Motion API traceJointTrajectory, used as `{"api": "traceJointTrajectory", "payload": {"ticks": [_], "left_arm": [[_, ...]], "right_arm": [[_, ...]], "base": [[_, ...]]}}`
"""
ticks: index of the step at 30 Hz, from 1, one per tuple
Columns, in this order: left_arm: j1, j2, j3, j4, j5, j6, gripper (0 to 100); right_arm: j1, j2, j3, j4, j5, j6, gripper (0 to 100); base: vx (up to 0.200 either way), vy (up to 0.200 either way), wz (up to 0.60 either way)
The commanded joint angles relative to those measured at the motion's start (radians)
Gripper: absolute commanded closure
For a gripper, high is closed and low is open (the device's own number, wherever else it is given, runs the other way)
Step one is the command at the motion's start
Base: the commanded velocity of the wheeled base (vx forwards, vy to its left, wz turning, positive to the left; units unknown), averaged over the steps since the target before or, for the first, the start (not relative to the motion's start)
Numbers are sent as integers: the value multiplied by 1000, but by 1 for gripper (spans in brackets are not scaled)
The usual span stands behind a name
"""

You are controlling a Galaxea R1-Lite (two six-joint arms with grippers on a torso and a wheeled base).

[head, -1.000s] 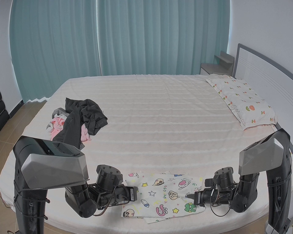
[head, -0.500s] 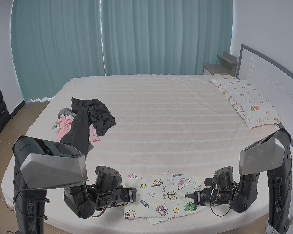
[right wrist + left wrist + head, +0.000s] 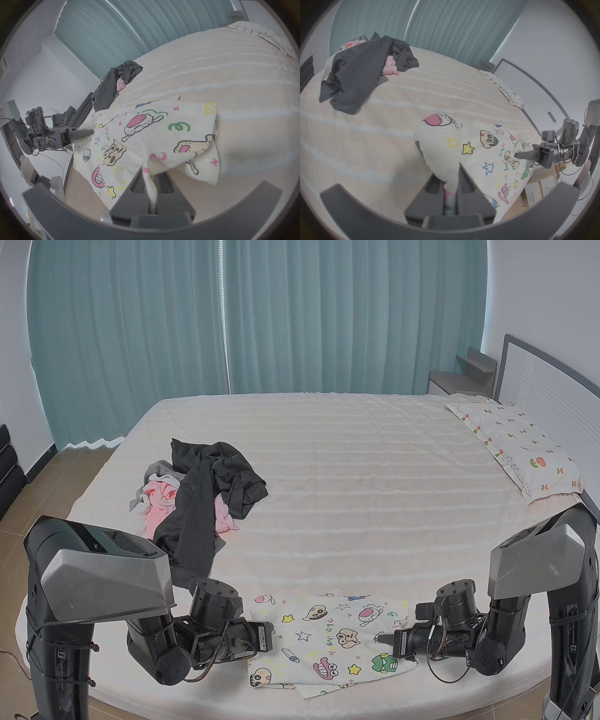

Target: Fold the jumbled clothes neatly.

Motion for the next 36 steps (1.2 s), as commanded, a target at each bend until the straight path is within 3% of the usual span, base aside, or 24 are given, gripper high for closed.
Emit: {"api": "traceJointTrajectory", "payload": {"ticks": [1, 10, 16, 17, 25, 32, 36], "left_arm": [[8, 3, 0, 0, 0, 0, 100], [8, 8, 2, 0, 0, 0, 100], [7, 12, 2, 0, -1, -2, 100], [7, 12, 2, 0, -1, -3, 100], [7, 17, 2, 0, 0, -23, 100], [11, 14, 34, -2, 3, -19, 100], [19, 8, 63, -11, 2, -19, 100]], "right_arm": [[3, 1, -2, 0, 0, 0, 100], [3, 2, -4, 2, -3, 0, 100], [3, 5, -7, 9, -3, 0, 100], [3, 5, -7, 9, -3, 0, 0], [4, 1, 3, 8, -7, 0, 0], [4, -2, 50, 6, -84, -16, 0], [-10, -22, 96, 8, -89, -54, 0]], "base": [[0, 200, 0], [0, 200, 0], [0, 0, 0], [0, 0, 0], [0, 0, 0], [0, 0, 0], [0, 0, 0]]}}
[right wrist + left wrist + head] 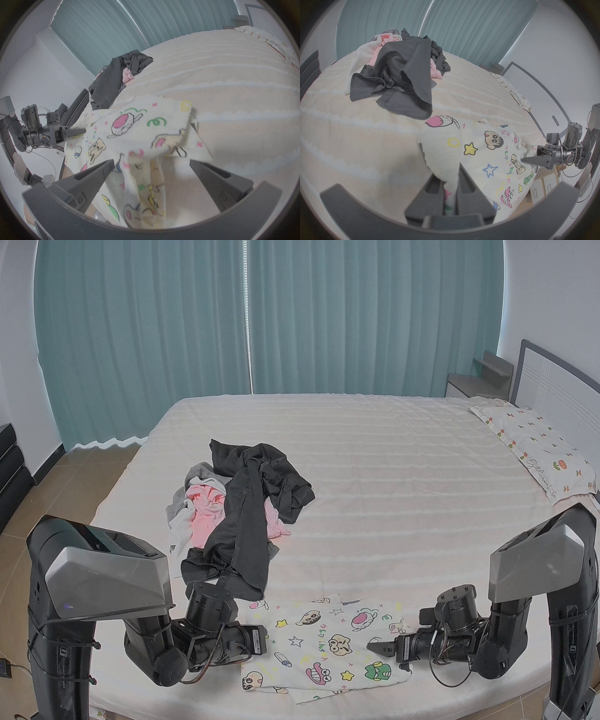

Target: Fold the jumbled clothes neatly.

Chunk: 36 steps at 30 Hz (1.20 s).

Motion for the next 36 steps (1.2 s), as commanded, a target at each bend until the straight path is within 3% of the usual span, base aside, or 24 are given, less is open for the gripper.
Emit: {"api": "traceJointTrajectory", "payload": {"ticks": [1, 12, 13, 22, 28, 31, 36], "left_arm": [[11, -7, 34, -11, -1, 0, 100], [33, 18, 25, -39, -7, -6, 100], [34, 18, 25, -39, -9, -6, 0], [49, 12, 52, -45, -3, -4, 0], [68, -46, 181, -156, -21, -3, 0], [68, -69, 290, -261, -37, -1, 0], [92, -123, 414, -424, -40, -18, 0]], "right_arm": [[-17, -24, 49, 1, -6, -34, 0], [-23, -18, 78, -7, -46, -60, 0], [-21, -18, 80, -7, -46, -60, 0], [-15, -10, 86, 1, -49, -63, 0], [-18, -12, 132, 2, -52, -117, 0], [-41, -7, 110, -14, -106, -121, 0], [-75, -89, 93, -42, -75, -100, 0]], "base": [[0, 0, 0], [0, 0, 0], [0, 0, 0], [0, 0, 0], [0, 0, 0], [0, 0, 0], [0, 0, 0]]}}
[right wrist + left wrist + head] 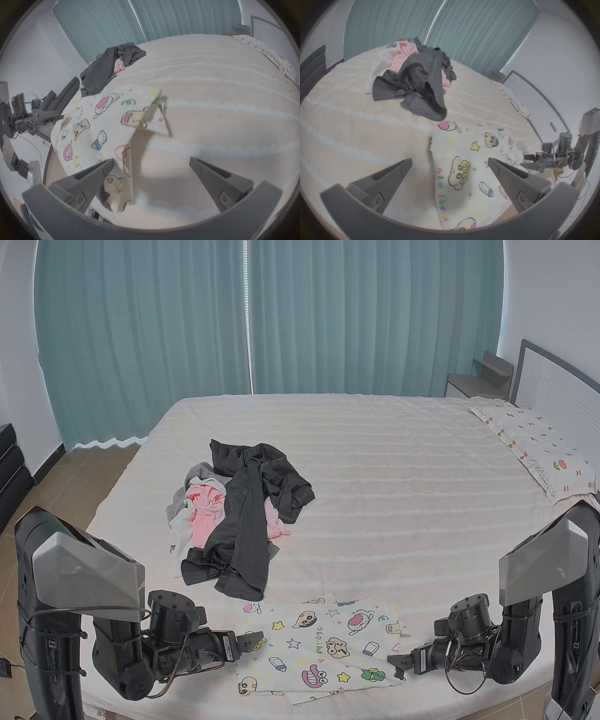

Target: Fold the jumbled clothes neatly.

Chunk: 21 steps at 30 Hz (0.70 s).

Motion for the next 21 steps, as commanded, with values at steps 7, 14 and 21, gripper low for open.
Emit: {"api": "traceJointTrajectory", "payload": {"ticks": [7, 14, 21], "left_arm": [[24, -175, 149, -119, -23, -213, 0], [27, -182, 141, -119, -31, -257, 0], [39, -158, 135, -119, -31, -277, 0]], "right_arm": [[-35, -188, -41, -22, 169, 263, 0], [-10, -70, -171, -1, 174, 289, 0], [-12, 41, -280, 9, 166, 291, 0]], "base": [[0, 0, 0], [0, 0, 0], [0, 0, 0]]}}
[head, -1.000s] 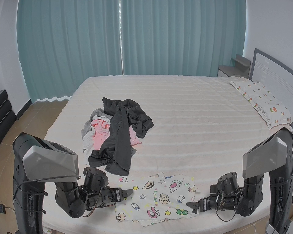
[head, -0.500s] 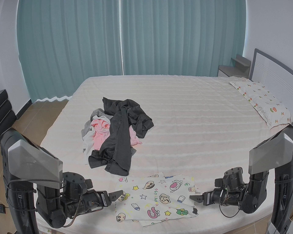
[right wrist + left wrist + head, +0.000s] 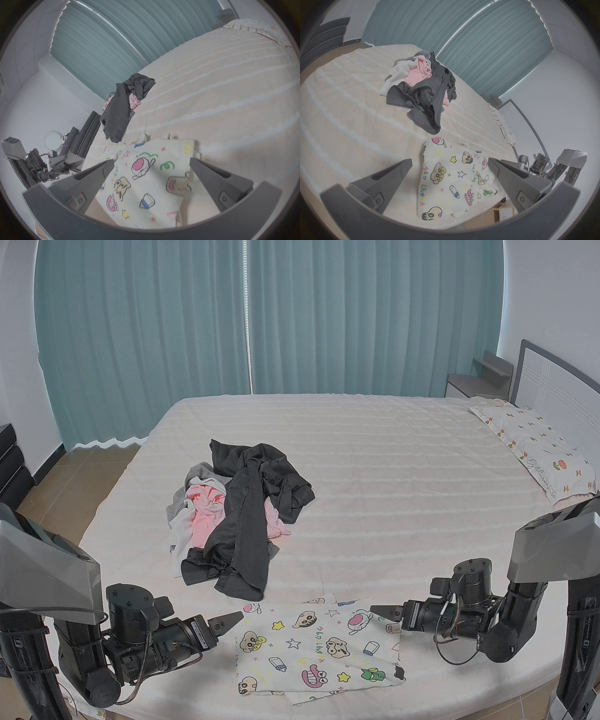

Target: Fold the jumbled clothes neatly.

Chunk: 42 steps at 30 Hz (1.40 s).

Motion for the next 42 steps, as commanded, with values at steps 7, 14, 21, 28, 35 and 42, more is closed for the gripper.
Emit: {"api": "traceJointTrajectory", "payload": {"ticks": [7, 14, 21, 28, 35, 42], "left_arm": [[8, 11, -5, -16, 1, -9, 0], [8, 15, -7, -16, 1, -9, 0], [8, 25, -8, -16, 1, -9, 0], [8, 29, -13, -16, 4, -9, 0], [6, 29, -14, -16, 4, -9, 0], [6, 29, -14, -16, 4, -9, 0]], "right_arm": [[-4, 107, -75, -1, -10, 4, 0], [-20, 93, -68, 2, -33, 1, 0], [-3, 119, -98, 8, -31, -2, 0], [0, 127, -183, 77, -42, 1, 100], [-17, 122, -194, 75, -88, 3, 100], [-47, 125, -229, 83, -89, 3, 100]], "base": [[0, 0, 0], [0, 0, 0], [0, 0, 0], [0, 0, 0], [0, 0, 0], [0, 0, 0]]}}
